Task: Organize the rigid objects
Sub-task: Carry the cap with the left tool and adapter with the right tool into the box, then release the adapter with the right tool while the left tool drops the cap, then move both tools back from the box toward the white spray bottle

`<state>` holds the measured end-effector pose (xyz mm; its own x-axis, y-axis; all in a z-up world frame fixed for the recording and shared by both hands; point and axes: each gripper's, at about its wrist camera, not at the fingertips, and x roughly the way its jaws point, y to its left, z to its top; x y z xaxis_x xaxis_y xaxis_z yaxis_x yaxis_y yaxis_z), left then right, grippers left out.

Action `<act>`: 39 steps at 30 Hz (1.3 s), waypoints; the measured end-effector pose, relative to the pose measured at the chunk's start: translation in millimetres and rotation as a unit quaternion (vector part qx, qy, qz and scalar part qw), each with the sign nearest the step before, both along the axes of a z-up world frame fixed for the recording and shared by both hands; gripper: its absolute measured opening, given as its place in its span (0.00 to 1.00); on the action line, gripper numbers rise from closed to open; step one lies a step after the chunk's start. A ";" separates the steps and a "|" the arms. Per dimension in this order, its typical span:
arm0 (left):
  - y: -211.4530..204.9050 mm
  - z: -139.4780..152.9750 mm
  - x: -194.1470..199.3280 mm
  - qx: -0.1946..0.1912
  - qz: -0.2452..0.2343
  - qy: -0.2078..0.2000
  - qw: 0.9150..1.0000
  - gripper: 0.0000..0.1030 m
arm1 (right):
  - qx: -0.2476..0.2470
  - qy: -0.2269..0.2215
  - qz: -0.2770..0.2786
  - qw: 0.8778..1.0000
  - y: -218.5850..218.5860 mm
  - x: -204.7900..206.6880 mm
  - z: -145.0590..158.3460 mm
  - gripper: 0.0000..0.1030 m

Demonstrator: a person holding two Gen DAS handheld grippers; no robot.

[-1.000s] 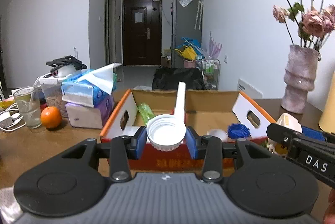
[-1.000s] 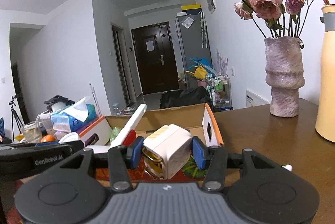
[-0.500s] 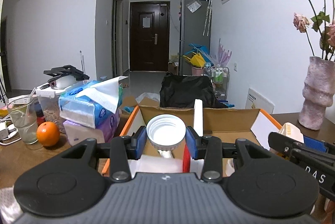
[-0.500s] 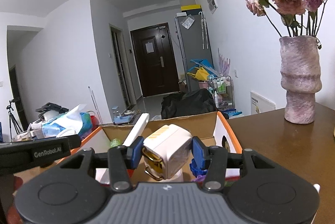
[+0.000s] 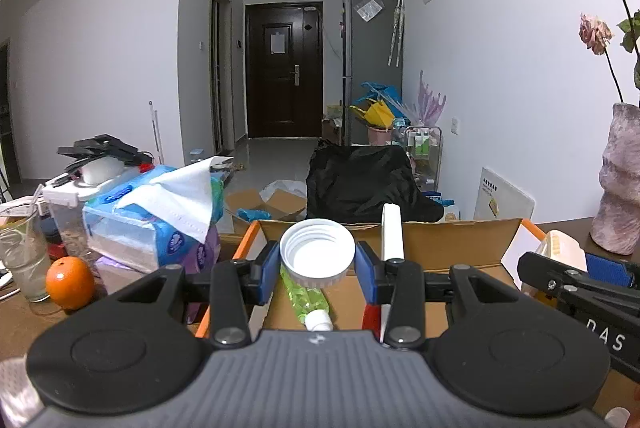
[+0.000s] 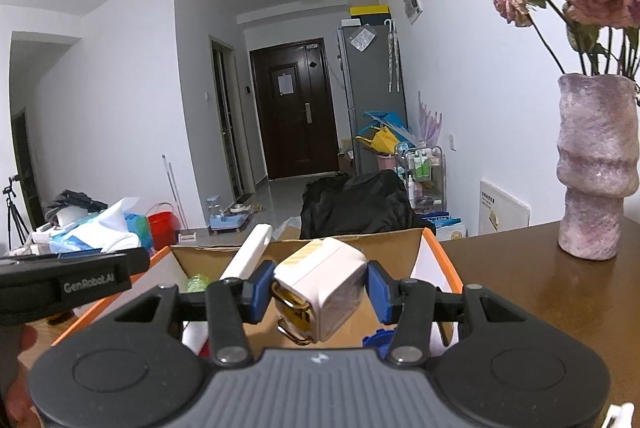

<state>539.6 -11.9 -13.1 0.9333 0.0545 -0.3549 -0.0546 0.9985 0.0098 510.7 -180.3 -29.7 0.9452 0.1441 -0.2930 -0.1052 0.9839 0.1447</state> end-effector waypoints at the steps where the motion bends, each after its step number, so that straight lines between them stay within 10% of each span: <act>1: -0.4 -0.8 2.5 0.000 -0.001 0.002 1.000 0.40 | -0.002 0.001 0.000 1.000 0.5 2.6 0.1 0.47; 13: 1.1 -9.9 19.2 0.014 0.000 0.019 1.000 0.43 | -0.021 0.045 -0.009 0.999 -0.9 24.8 -5.8 0.43; 18: 3.0 -7.5 12.5 0.021 0.024 -0.001 0.999 1.00 | -0.021 0.044 -0.018 0.999 -4.3 22.7 -3.5 0.62; 20: 3.2 -5.9 10.6 0.023 0.031 -0.009 0.999 1.00 | -0.019 0.041 -0.027 0.999 -7.0 21.4 -2.5 0.89; 23: 4.3 -5.5 12.1 0.021 0.032 -0.004 0.999 1.00 | -0.012 0.042 -0.036 0.998 -11.1 21.0 -1.4 0.99; 39: 5.8 -0.7 3.2 0.005 0.037 -0.002 0.999 1.00 | -0.008 0.036 -0.044 0.998 -16.2 9.2 7.2 1.00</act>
<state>542.8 -6.1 -13.8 0.9280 0.1260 -0.3507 -0.1274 0.9917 0.0194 520.0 -196.5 -22.5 0.9308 0.0558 -0.3614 -0.0077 0.9910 0.1333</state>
